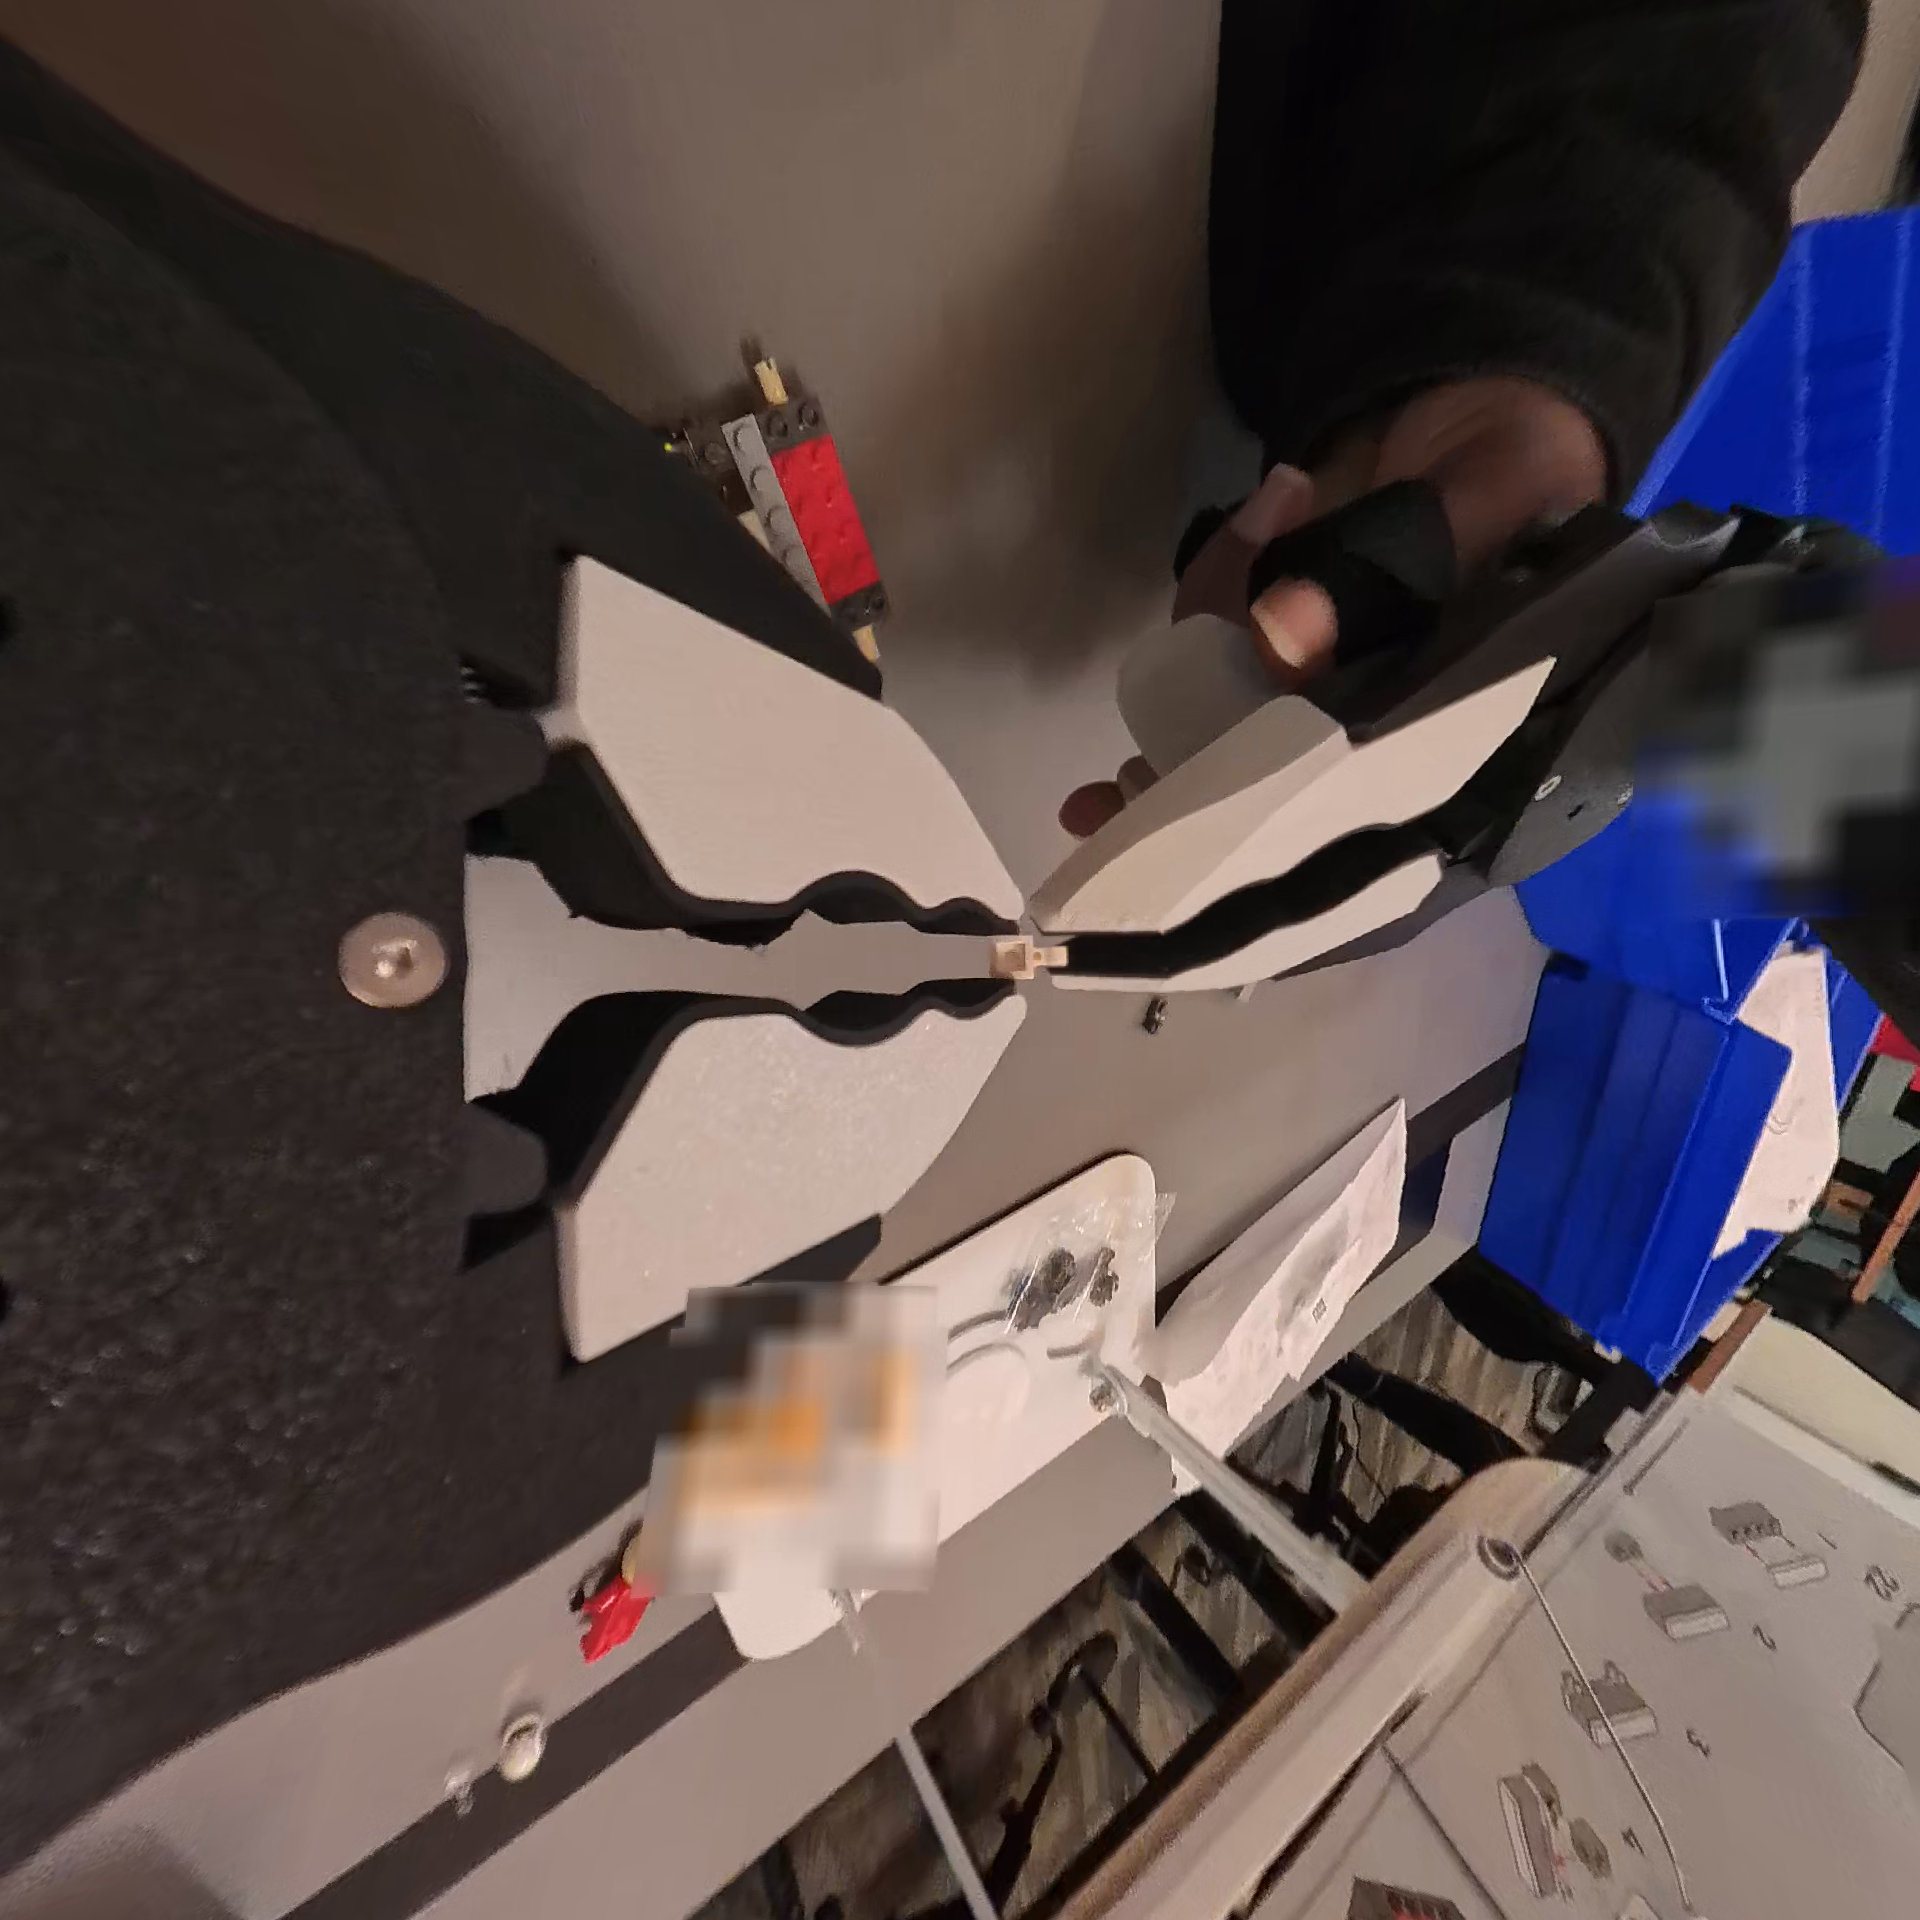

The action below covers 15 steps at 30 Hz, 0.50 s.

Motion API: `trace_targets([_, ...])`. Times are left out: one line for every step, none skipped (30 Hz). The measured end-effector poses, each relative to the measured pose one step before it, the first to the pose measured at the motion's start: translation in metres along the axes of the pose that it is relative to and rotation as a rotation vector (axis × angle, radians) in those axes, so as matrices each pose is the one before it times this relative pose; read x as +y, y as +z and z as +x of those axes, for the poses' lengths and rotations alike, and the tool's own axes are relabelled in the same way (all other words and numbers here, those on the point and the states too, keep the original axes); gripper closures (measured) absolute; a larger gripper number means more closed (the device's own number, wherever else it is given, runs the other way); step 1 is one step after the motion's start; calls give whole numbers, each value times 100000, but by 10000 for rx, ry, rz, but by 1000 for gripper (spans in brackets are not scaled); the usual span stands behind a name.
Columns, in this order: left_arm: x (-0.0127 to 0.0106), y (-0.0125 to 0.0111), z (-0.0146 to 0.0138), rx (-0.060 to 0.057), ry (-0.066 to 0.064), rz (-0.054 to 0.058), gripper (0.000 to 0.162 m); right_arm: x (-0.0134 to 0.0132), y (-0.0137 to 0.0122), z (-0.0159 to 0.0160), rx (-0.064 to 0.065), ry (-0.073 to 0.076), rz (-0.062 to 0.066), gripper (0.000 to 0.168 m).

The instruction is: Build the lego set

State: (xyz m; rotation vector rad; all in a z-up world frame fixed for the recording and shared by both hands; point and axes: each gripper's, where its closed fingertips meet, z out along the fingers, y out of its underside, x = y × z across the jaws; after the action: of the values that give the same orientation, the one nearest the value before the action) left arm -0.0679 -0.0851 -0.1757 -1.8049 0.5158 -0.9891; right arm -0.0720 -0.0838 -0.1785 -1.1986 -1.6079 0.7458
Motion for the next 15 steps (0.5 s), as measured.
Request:
trace_targets([-47, -21, -51, 17, -168, 37, 155, -27, 57, 40, 181, -147, -11, 161])
trace_targets([-42, -45, -89, 11, -171, 22, 156, -52, 46, 18, 147, -112, -25, 161])
trace_targets([-39, -56, -116, -3, -176, 32, 157, -66, 44, 61, 184, -115, -29, 161])
trace_targets([-78, -40, -88, 15, -221, 66, 158, -38, 58, 101, 235, -192, -50, 161])
trace_targets([-34, -21, -39, 58, -256, 54, 158, -24, 58, 68, 248, -296, -67, 161])
trace_targets([-48, -8, -48, 54, -252, 56, 157, 0, 49, 80, 279, -318, -85, 161])
trace_targets([-17, -2, -73, 33, -221, 45, 158, 49, 93, 79, 272, -241, -121, 161])
trace_targets([4, -7, -73, 30, -170, 24, 157, 59, 97, 28, 213, -143, -110, 161])
trace_targets([-12, 9, 27, 85, -131, 33, 154, 24, 83, 26, 198, -115, -64, 161])
trace_targets([-20, 16, 44, 85, -150, 28, 152, 23, 68, 42, 195, -150, -55, 161])
trace_targets([-12, 9, -64, 2, -118, 24, 151, 47, 70, 31, 172, -152, -60, 161])
trace_targets([17, -7, -187, -115, -19, 8, 156, -12, 37, -33, 94, -118, -26, 161])
trace_targets([-19, -28, -64, -41, 29, 26, 156, -56, 5, -6, 88, -73, 12, 161])
trace_targets([-8, -8, 7, 15, -63, 5, 156, -24, 2, 7, 49, -90, -5, 161])
trace_targets([14, -20, 21, 49, -68, -1, 156, -33, -11, -22, -7, -57, 8, 161])
